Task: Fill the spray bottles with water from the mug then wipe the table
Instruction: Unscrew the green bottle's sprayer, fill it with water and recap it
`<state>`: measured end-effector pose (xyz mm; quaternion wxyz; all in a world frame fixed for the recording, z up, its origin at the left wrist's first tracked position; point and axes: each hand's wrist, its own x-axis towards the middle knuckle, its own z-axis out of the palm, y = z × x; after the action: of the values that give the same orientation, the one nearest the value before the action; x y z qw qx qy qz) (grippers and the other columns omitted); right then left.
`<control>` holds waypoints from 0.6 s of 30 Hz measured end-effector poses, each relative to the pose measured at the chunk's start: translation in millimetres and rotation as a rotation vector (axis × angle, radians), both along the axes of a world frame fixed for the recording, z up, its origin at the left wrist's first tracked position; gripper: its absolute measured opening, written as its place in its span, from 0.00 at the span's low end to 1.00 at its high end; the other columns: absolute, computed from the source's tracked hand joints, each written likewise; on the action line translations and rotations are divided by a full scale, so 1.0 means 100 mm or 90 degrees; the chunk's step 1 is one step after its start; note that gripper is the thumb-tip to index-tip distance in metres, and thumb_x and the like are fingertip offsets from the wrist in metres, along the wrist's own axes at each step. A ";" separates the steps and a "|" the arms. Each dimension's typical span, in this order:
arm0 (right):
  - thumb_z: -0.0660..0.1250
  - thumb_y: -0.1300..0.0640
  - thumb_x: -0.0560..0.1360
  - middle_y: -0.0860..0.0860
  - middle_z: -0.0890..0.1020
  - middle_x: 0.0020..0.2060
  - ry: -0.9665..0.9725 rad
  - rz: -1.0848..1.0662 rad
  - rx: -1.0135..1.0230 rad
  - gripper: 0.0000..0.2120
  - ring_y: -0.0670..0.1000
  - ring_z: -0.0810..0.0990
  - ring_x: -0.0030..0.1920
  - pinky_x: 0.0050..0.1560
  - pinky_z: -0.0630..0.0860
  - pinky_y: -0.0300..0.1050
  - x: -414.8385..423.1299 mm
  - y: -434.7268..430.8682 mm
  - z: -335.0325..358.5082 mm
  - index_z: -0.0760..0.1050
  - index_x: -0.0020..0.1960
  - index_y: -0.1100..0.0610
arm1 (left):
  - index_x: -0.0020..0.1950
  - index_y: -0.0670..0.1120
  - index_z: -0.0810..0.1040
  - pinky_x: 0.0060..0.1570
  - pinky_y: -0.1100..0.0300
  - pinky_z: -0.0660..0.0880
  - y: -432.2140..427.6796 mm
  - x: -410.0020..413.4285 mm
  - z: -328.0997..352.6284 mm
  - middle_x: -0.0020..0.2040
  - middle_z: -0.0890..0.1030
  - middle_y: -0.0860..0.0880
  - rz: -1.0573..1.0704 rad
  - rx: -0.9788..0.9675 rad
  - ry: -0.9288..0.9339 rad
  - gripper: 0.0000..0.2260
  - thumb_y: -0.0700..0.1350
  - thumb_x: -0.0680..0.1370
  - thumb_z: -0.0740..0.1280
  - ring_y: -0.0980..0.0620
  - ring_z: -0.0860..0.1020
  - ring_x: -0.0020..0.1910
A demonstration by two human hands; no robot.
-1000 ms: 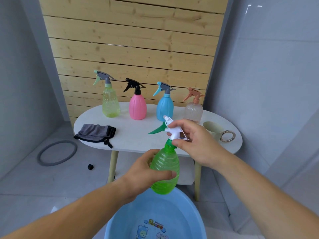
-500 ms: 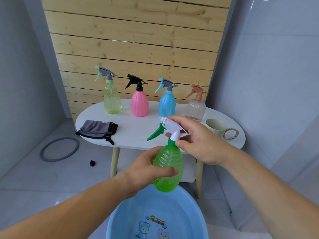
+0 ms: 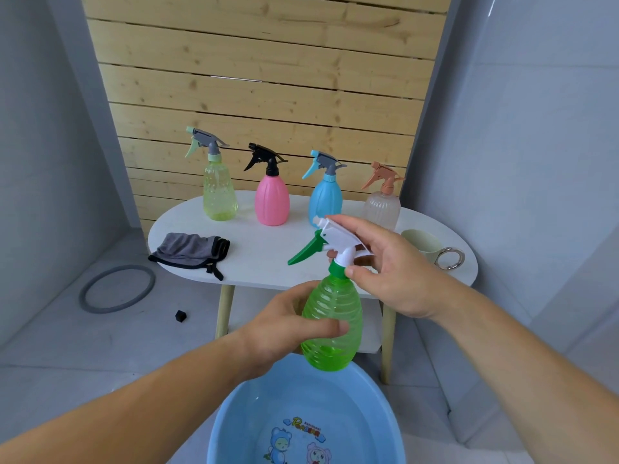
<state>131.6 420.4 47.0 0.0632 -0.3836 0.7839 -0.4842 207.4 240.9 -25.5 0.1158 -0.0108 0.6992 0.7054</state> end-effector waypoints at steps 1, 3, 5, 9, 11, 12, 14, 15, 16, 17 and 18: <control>0.64 0.70 0.76 0.42 0.77 0.64 0.006 0.002 0.012 0.33 0.46 0.78 0.63 0.66 0.74 0.51 0.00 0.00 0.01 0.66 0.69 0.37 | 0.66 0.52 0.80 0.62 0.41 0.80 0.00 0.00 0.00 0.57 0.86 0.46 0.005 -0.004 0.003 0.26 0.44 0.68 0.79 0.44 0.85 0.56; 0.64 0.69 0.76 0.39 0.76 0.65 0.025 -0.002 0.035 0.33 0.44 0.76 0.64 0.67 0.74 0.48 0.02 -0.01 0.02 0.65 0.70 0.37 | 0.65 0.53 0.80 0.61 0.43 0.81 0.00 -0.01 -0.02 0.57 0.86 0.46 0.014 -0.005 0.008 0.27 0.44 0.67 0.79 0.44 0.85 0.56; 0.65 0.67 0.77 0.37 0.74 0.66 0.053 -0.019 0.051 0.33 0.43 0.75 0.64 0.67 0.73 0.47 0.03 -0.03 0.00 0.64 0.71 0.36 | 0.64 0.52 0.80 0.60 0.44 0.81 0.01 -0.02 -0.02 0.56 0.86 0.45 0.022 -0.005 0.014 0.26 0.44 0.67 0.79 0.44 0.85 0.56; 0.68 0.59 0.77 0.39 0.72 0.68 0.068 -0.056 0.069 0.32 0.43 0.73 0.64 0.67 0.72 0.47 0.01 -0.06 -0.07 0.62 0.72 0.34 | 0.63 0.51 0.81 0.60 0.48 0.81 0.02 -0.04 -0.04 0.56 0.86 0.44 0.042 -0.006 0.038 0.25 0.43 0.66 0.79 0.44 0.85 0.56; 0.69 0.57 0.77 0.41 0.72 0.68 0.071 -0.073 0.068 0.31 0.43 0.74 0.63 0.65 0.72 0.44 0.00 -0.08 -0.11 0.61 0.73 0.36 | 0.63 0.50 0.81 0.60 0.48 0.81 0.02 -0.05 -0.06 0.56 0.86 0.44 0.049 -0.001 0.037 0.25 0.43 0.66 0.79 0.43 0.85 0.56; 0.69 0.55 0.77 0.41 0.72 0.68 0.082 -0.082 0.067 0.31 0.42 0.74 0.61 0.63 0.72 0.43 0.00 -0.10 -0.13 0.61 0.74 0.38 | 0.63 0.50 0.81 0.59 0.48 0.81 0.03 -0.05 -0.07 0.56 0.86 0.44 0.052 0.000 0.037 0.26 0.43 0.66 0.79 0.43 0.85 0.56; 0.69 0.53 0.76 0.42 0.73 0.66 0.100 -0.098 0.069 0.31 0.43 0.74 0.59 0.62 0.73 0.42 -0.01 -0.14 -0.16 0.61 0.74 0.38 | 0.63 0.49 0.81 0.59 0.47 0.81 0.02 -0.08 -0.09 0.56 0.86 0.43 0.061 -0.006 0.037 0.26 0.43 0.66 0.79 0.42 0.85 0.56; 0.69 0.54 0.77 0.42 0.73 0.66 0.085 -0.099 0.065 0.31 0.43 0.74 0.59 0.63 0.73 0.43 -0.04 -0.15 -0.17 0.61 0.74 0.38 | 0.63 0.49 0.81 0.60 0.47 0.82 0.02 -0.10 -0.08 0.55 0.86 0.44 0.071 -0.012 0.041 0.26 0.44 0.65 0.80 0.43 0.85 0.56; 0.68 0.57 0.77 0.42 0.73 0.67 0.063 -0.091 0.058 0.31 0.43 0.75 0.60 0.65 0.73 0.44 -0.08 -0.15 -0.16 0.61 0.75 0.39 | 0.62 0.50 0.81 0.59 0.47 0.82 0.01 -0.13 -0.08 0.55 0.86 0.44 0.088 -0.020 0.048 0.26 0.44 0.65 0.80 0.43 0.85 0.55; 0.67 0.60 0.77 0.42 0.73 0.68 0.050 -0.080 0.055 0.32 0.43 0.75 0.62 0.66 0.73 0.46 -0.14 -0.16 -0.13 0.61 0.76 0.41 | 0.62 0.50 0.81 0.59 0.48 0.82 -0.01 -0.19 -0.07 0.55 0.87 0.45 0.109 -0.031 0.061 0.27 0.45 0.64 0.80 0.44 0.85 0.55; 0.66 0.62 0.77 0.42 0.72 0.69 0.045 -0.069 0.057 0.32 0.43 0.75 0.65 0.68 0.72 0.48 -0.22 -0.17 -0.09 0.61 0.76 0.43 | 0.62 0.51 0.81 0.58 0.49 0.82 -0.03 -0.26 -0.06 0.54 0.87 0.47 0.127 -0.046 0.076 0.27 0.46 0.63 0.81 0.46 0.85 0.55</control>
<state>109.8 403.5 37.5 0.0265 -0.3542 0.8260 -0.4376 181.6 237.8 -31.5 0.0026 -0.0425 0.7251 0.6873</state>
